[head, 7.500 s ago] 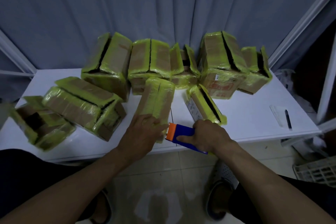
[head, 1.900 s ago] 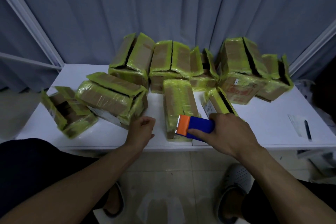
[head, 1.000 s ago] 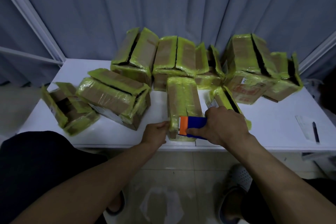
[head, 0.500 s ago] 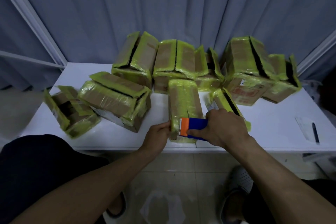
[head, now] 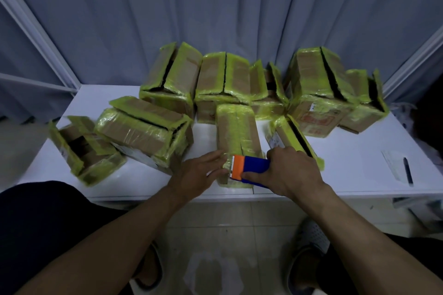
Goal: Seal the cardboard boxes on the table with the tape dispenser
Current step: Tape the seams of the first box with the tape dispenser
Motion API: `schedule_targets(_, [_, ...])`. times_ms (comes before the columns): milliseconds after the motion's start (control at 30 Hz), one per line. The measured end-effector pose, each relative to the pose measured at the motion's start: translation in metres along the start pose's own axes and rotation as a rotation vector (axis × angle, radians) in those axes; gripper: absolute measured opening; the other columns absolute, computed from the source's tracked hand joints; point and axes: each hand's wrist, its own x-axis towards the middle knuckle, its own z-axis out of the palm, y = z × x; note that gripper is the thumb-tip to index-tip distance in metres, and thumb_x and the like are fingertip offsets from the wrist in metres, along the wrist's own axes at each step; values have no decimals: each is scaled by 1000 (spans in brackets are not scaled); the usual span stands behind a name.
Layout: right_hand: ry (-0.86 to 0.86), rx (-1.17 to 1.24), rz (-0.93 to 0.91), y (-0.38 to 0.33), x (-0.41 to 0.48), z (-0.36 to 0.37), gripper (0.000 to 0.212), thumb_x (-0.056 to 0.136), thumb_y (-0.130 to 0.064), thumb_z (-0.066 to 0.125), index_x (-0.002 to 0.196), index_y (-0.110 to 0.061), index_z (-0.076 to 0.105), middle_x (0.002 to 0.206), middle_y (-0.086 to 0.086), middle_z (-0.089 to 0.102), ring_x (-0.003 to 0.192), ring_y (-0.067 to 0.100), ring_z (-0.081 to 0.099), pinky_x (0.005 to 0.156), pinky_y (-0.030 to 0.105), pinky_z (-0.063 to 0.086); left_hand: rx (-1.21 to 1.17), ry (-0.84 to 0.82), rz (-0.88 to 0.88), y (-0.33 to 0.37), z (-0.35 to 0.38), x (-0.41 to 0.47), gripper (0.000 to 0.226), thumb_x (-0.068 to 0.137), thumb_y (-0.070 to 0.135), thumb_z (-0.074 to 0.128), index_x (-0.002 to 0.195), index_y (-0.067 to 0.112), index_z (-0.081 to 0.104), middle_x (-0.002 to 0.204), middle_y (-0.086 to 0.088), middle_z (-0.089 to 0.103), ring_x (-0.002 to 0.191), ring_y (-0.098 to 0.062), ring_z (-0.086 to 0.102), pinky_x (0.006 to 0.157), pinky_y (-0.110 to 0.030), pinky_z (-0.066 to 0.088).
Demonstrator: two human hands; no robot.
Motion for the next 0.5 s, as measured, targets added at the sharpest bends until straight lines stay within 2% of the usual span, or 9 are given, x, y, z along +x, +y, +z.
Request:
schedule_targets(133, [25, 15, -16, 3, -4, 4, 77, 66, -99, 48, 92, -27, 55, 87, -5, 55, 83, 21, 61, 64, 30, 46, 83, 33, 121, -4, -5, 4, 49, 90, 48, 58, 123, 13, 70, 128, 1, 66, 103, -9, 69, 85, -30, 59])
schedule_targets(233, [38, 49, -23, 7, -8, 6, 77, 65, -99, 47, 89, -27, 55, 85, -4, 57, 80, 21, 61, 63, 30, 47, 164, 52, 180, -3, -5, 5, 47, 91, 47, 59, 121, 13, 71, 127, 2, 67, 92, -10, 72, 74, -27, 60])
schedule_targets(367, [56, 33, -43, 12, -16, 3, 76, 66, -99, 46, 89, -27, 55, 85, -3, 61, 78, 20, 63, 64, 31, 51, 185, 82, 192, -7, -1, 2, 47, 94, 45, 58, 123, 10, 70, 130, 0, 65, 89, -13, 73, 70, -30, 61])
schedule_targets(500, [90, 28, 13, 32, -24, -6, 73, 66, -97, 51, 87, -27, 57, 79, -6, 59, 72, 19, 60, 61, 30, 48, 196, 121, 207, -5, 0, 3, 43, 94, 43, 60, 121, 11, 71, 128, 1, 67, 88, -13, 73, 68, -31, 61])
